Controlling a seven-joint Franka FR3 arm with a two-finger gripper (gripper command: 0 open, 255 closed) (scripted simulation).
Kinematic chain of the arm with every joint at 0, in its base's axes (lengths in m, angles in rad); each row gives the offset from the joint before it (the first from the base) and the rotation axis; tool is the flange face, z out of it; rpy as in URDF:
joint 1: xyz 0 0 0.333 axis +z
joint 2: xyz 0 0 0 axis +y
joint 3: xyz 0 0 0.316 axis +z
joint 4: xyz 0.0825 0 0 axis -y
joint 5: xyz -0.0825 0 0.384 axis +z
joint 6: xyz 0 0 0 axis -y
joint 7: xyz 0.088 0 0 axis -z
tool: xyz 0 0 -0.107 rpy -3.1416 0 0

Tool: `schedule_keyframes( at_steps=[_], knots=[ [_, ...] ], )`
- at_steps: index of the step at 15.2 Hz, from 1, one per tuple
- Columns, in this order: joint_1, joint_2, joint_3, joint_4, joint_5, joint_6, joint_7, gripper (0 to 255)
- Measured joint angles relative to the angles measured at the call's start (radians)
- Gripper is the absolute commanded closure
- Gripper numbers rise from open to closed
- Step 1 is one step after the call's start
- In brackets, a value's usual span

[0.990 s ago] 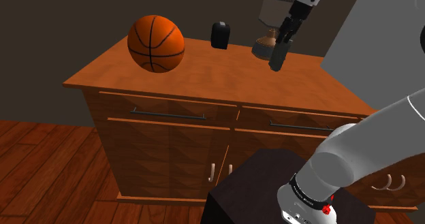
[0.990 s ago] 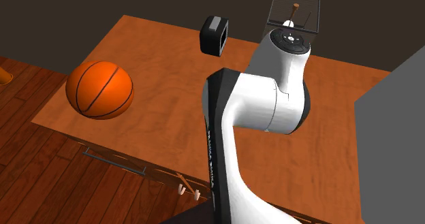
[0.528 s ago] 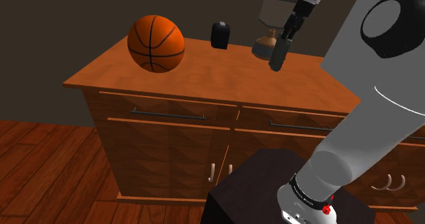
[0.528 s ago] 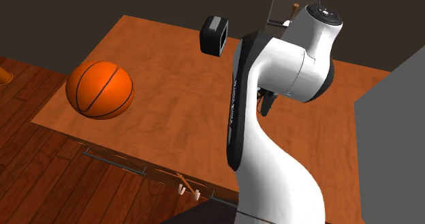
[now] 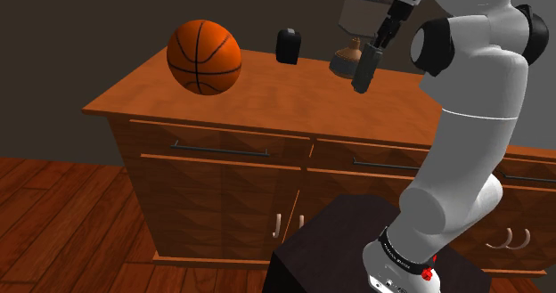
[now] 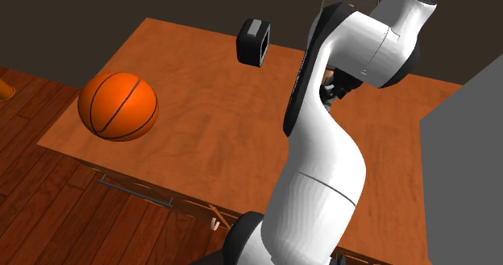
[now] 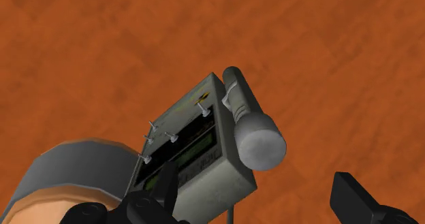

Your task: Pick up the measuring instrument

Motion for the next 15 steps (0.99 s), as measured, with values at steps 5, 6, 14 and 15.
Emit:
schedule_keyframes(
  at_steps=[5, 6, 14, 15],
  knots=[
    [0.018, -0.012, -0.001, -0.085, -0.011, 0.070, -0.016, 0],
    [0.021, -0.014, -0.001, -0.103, -0.012, 0.086, -0.019, 0],
    [0.032, -0.028, -0.002, -0.134, -0.020, 0.110, -0.019, 255],
    [0.032, -0.029, -0.002, -0.135, -0.021, 0.110, -0.019, 255]
  ],
)
